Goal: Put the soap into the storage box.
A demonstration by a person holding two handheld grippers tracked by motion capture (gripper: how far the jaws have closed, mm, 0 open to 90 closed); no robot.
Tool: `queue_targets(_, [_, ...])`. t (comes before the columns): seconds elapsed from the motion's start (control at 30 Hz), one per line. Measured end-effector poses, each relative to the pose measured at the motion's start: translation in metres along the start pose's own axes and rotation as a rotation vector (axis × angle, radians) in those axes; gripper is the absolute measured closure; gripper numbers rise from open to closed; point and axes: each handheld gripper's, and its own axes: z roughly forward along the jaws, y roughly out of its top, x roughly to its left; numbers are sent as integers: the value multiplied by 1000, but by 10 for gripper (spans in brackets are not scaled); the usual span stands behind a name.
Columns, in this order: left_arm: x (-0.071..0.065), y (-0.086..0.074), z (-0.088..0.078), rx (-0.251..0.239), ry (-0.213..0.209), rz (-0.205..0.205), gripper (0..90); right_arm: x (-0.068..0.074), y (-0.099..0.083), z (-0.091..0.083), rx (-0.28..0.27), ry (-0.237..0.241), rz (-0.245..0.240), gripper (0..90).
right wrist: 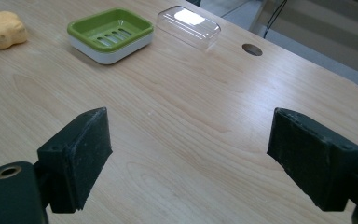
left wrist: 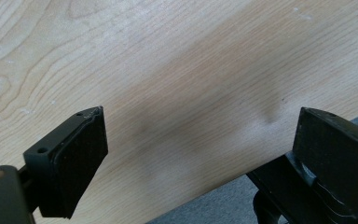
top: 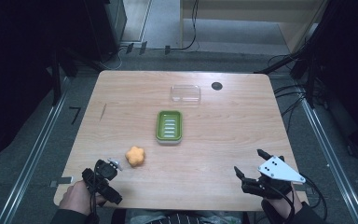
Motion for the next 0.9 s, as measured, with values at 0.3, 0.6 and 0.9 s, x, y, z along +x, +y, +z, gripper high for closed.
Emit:
queue_targets(0.3, [0, -1, -1, -33, -2, -2, 12, 1, 1, 1, 1, 3, -9, 136])
queue_targets(0.6, [0, 1, -6, -94, 13, 1, 0, -1, -1, 1, -1, 5, 5, 136])
queue_targets(0.9, [1, 15, -4, -138, 10, 8, 0, -4, -3, -2, 0, -7, 15, 136])
